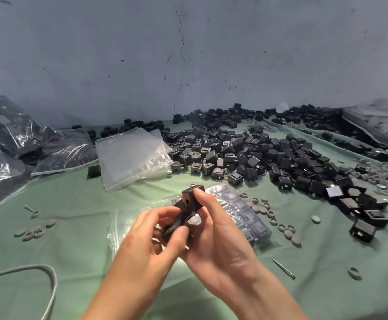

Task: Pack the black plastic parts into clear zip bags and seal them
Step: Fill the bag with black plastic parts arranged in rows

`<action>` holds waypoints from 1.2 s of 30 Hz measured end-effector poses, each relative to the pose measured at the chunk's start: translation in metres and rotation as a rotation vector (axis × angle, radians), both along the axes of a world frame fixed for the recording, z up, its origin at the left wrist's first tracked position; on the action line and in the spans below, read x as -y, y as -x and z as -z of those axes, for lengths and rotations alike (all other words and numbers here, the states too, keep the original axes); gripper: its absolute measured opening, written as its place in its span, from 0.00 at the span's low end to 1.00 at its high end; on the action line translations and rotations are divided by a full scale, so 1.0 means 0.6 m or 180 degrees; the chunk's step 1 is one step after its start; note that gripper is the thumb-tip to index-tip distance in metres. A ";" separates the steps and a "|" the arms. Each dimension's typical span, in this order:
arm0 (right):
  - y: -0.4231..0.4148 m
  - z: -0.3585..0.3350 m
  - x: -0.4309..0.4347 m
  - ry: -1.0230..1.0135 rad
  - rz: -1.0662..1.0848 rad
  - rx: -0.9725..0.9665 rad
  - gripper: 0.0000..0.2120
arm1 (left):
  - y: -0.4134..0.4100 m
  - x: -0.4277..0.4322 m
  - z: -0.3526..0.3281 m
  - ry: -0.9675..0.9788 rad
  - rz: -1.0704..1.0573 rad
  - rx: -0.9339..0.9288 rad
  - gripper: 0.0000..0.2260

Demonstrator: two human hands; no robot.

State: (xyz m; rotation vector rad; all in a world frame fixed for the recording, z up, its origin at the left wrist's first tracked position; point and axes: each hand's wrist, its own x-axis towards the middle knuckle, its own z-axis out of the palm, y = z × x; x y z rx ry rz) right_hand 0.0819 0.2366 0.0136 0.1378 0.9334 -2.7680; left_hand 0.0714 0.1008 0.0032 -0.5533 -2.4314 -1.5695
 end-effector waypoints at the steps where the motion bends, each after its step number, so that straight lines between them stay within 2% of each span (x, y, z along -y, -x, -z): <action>1: 0.003 0.001 -0.004 -0.0152 0.0037 0.0034 0.14 | 0.004 0.017 -0.001 -0.0108 -0.0093 0.0115 0.13; 3: 0.009 0.002 -0.018 -0.0387 0.0179 0.0117 0.15 | 0.015 0.065 0.002 -0.0199 -0.0469 0.0275 0.12; 5: 0.013 0.002 -0.039 -0.0320 0.0358 0.0117 0.15 | 0.026 0.121 0.010 -0.0081 -0.0929 0.0425 0.08; 8: 0.016 -0.002 -0.070 -0.0158 0.0664 0.0125 0.17 | 0.035 0.171 0.036 0.0355 -0.1472 0.0739 0.21; 10: 0.017 -0.004 -0.083 -0.0107 0.0787 0.0124 0.17 | 0.039 0.171 0.051 0.0656 -0.1528 0.0764 0.20; 12: 0.019 -0.003 -0.091 -0.0093 0.0897 0.0145 0.16 | 0.042 0.159 0.063 0.0949 -0.1185 0.0547 0.15; 15: 0.020 0.000 -0.100 -0.0124 0.0973 0.0184 0.16 | 0.037 0.131 0.066 0.1159 -0.0629 0.0395 0.18; 19: 0.019 0.006 -0.110 -0.0126 0.1016 0.0174 0.18 | 0.044 0.127 0.071 0.1810 -0.0290 0.0605 0.29; 21: 0.020 0.009 -0.114 -0.0114 0.1057 0.0182 0.19 | 0.045 0.135 0.066 0.2003 -0.0104 0.0676 0.31; 26: 0.028 0.011 -0.120 -0.0166 0.1118 0.0277 0.16 | 0.046 0.144 0.050 0.1665 0.0234 0.0836 0.27; 28: 0.031 0.008 -0.119 -0.0155 0.1144 0.0298 0.14 | 0.053 0.135 0.047 0.1698 0.0582 0.0867 0.24; 31: 0.034 0.005 -0.117 -0.0102 0.1167 0.0300 0.12 | 0.066 0.111 0.047 0.1856 0.1046 0.0710 0.23; 36: 0.033 0.003 -0.124 0.0019 0.1197 0.0267 0.15 | 0.089 0.071 0.055 0.1864 0.1124 0.0385 0.25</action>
